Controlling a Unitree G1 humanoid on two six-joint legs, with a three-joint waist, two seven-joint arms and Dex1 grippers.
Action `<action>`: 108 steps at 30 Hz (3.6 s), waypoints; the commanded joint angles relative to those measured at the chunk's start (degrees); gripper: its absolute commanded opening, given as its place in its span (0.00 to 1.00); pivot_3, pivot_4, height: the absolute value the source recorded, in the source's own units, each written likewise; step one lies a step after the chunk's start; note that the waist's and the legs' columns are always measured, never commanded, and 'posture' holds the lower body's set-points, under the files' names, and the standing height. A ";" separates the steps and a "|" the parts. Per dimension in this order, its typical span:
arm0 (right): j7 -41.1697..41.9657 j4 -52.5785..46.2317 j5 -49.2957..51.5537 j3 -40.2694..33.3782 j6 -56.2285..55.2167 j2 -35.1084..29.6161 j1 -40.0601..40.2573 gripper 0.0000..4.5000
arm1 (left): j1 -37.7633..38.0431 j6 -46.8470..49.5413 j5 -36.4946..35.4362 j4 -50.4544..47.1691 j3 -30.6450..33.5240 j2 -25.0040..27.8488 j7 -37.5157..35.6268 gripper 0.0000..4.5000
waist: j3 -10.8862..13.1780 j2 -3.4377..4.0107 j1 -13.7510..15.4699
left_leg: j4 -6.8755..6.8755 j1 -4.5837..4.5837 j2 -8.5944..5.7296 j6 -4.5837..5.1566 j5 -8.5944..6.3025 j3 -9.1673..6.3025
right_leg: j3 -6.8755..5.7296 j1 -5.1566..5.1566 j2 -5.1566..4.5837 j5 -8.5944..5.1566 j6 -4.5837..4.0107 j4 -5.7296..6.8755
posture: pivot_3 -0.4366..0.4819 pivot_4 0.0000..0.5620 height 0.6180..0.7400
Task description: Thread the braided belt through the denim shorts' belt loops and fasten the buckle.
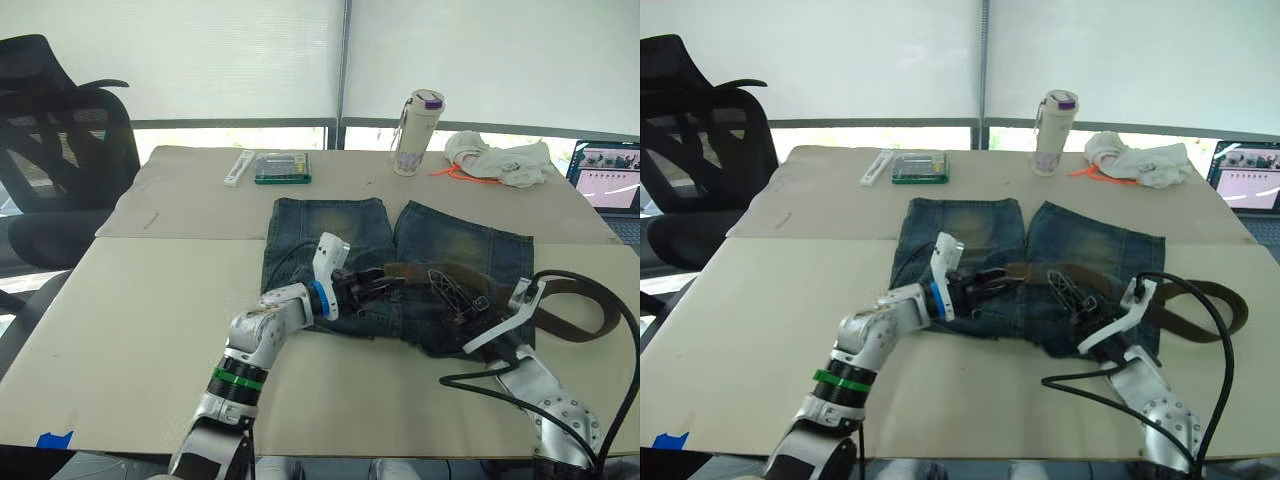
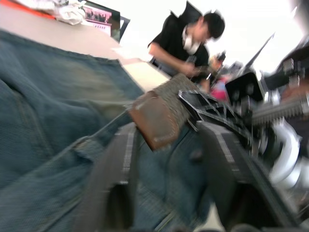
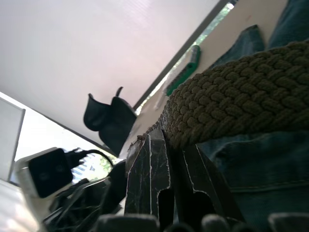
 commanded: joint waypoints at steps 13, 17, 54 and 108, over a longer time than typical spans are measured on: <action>-5.40 3.37 -1.21 -2.13 1.84 -3.33 -0.21 0.00 | -3.03 -18.40 10.74 1.36 -1.20 18.21 -13.50 1.00 | 0.01 0.07 -0.04 | -0.07 0.01 0.04 -0.15 0.09 0.04 | 0.00 -0.05 -0.01 -0.01 -0.01 0.01 | 0.48 0.27 0.97; -6.28 2.51 0.08 -0.60 3.87 -2.43 -0.91 0.00 | -2.56 -17.89 10.58 1.04 -0.73 17.97 -13.24 1.00 | 0.01 0.07 -0.04 | -0.06 0.01 0.04 -0.14 0.08 0.03 | -0.01 -0.03 -0.01 -0.01 -0.01 0.01 | 0.48 0.27 0.97; -0.85 3.61 4.06 4.78 3.39 7.98 -10.11 0.00 | -1.22 14.08 -15.18 -0.91 13.64 -2.54 4.13 0.87 | 0.02 0.06 -1.15 | -0.07 0.01 0.04 -0.43 0.26 -0.01 | 0.00 -0.05 0.07 -0.01 0.00 0.06 | 0.48 0.27 0.97; 25.61 13.58 -72.13 20.78 -9.86 -47.23 1.93 0.01 | -0.18 3.56 -3.41 -1.41 8.42 2.87 6.46 0.00 | 0.23 -0.53 1.90 | 0.10 0.12 0.02 -0.45 0.27 0.01 | -0.07 0.18 -0.09 0.00 0.01 -0.03 | 0.48 0.27 0.97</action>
